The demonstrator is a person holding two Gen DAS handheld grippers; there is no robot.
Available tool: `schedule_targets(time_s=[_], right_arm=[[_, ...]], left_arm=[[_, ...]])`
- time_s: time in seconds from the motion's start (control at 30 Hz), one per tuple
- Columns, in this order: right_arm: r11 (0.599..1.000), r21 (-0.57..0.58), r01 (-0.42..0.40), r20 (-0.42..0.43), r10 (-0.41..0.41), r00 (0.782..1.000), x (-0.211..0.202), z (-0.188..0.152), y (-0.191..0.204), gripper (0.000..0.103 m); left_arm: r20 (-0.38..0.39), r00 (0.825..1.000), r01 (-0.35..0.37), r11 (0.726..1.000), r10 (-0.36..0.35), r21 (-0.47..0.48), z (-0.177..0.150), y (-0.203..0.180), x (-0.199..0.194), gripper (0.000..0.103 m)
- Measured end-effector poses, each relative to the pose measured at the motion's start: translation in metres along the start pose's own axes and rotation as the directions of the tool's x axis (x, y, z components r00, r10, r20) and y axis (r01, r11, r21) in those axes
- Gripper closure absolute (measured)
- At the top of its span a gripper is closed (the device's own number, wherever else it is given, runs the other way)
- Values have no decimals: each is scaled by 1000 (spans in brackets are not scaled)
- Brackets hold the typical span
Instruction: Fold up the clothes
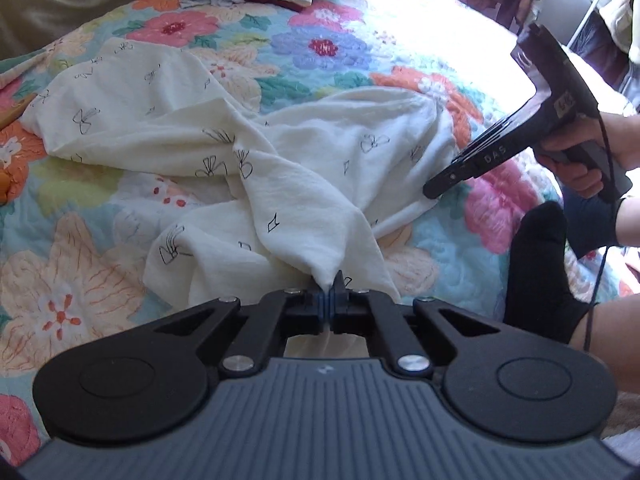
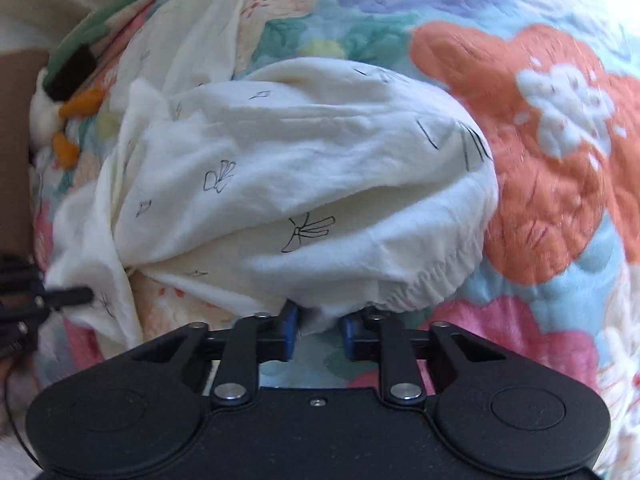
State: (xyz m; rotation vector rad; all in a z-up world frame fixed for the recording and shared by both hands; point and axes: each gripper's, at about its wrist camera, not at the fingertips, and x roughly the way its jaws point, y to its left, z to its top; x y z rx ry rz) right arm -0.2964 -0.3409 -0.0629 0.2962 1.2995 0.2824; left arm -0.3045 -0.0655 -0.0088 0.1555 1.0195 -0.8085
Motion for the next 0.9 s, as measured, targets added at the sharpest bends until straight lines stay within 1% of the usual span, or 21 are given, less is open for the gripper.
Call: schedule_targets(time_s=[0.03, 0.1, 0.13, 0.2, 0.23, 0.3, 0.33, 0.37, 0.4, 0.43, 0.5, 0.57, 0.6, 0.67, 0.7, 0.73, 0.77, 0.83, 0.87, 0.9], right_arm=[[999, -32, 5, 38, -4, 999, -7, 3, 8, 98], [997, -71, 37, 120, -28, 992, -25, 9, 20, 99], [992, -104, 73, 171, -55, 984, -36, 12, 27, 99], [974, -162, 158, 269, -110, 957, -57, 18, 38, 100], [963, -181, 200, 313, -136, 940, -67, 21, 41, 100], [951, -178, 252, 379, -170, 910, -89, 24, 39, 100], [945, -175, 278, 400, -190, 897, -97, 27, 37, 100], [937, -171, 304, 419, -210, 883, -104, 30, 34, 100], [923, -172, 345, 436, -243, 867, -108, 36, 31, 100], [905, -173, 388, 453, -277, 848, -112, 42, 28, 100], [863, -171, 475, 494, -342, 800, -115, 42, 27, 101], [814, -177, 554, 530, -395, 750, -115, 43, 27, 101], [786, -185, 590, 545, -418, 727, -113, 44, 28, 101], [726, -198, 658, 573, -459, 679, -109, 46, 30, 101], [702, -200, 684, 581, -477, 660, -105, 47, 29, 101], [678, -200, 707, 587, -494, 641, -101, 49, 29, 101], [706, -204, 678, 563, -482, 671, -98, 48, 27, 101], [778, -206, 594, 498, -439, 748, -93, 46, 23, 101], [811, -204, 549, 465, -413, 783, -90, 45, 21, 101], [841, -200, 503, 432, -385, 816, -87, 44, 19, 101]], left_arm=[[26, 999, 23, 999, -23, -24, 4, 4, -8, 101], [73, 995, 79, 993, -73, -85, 10, 14, -24, 101], [96, 990, 117, 985, -105, -127, 14, 22, -31, 101], [129, 983, 155, 969, -132, -190, 19, 37, -38, 100], [139, 983, 145, 965, -117, -217, 22, 43, -39, 99], [129, 990, 89, 968, -60, -233, 24, 50, -34, 96], [124, 992, 61, 969, -32, -241, 25, 54, -32, 93], [118, 993, 32, 968, -3, -248, 27, 57, -30, 93], [112, 993, 4, 967, 26, -255, 28, 61, -27, 92], [100, 993, -29, 968, 56, -249, 28, 62, -24, 88], [91, 990, -87, 968, 111, -234, 29, 60, -22, 81], [89, 983, -136, 965, 159, -225, 29, 58, -20, 76], [96, 985, -116, 962, 144, -246, 30, 59, -23, 71], [111, 987, -77, 955, 113, -288, 30, 62, -27, 66], [125, 988, -52, 949, 95, -311, 29, 64, -32, 62], [135, 987, -40, 945, 88, -325, 28, 63, -35, 60], [144, 986, -27, 941, 80, -338, 28, 62, -38, 58], [135, 989, -13, 950, 59, -313, 26, 52, -40, 53], [130, 990, -6, 954, 48, -300, 25, 47, -41, 51], [126, 991, 1, 958, 37, -288, 24, 42, -42, 46]])
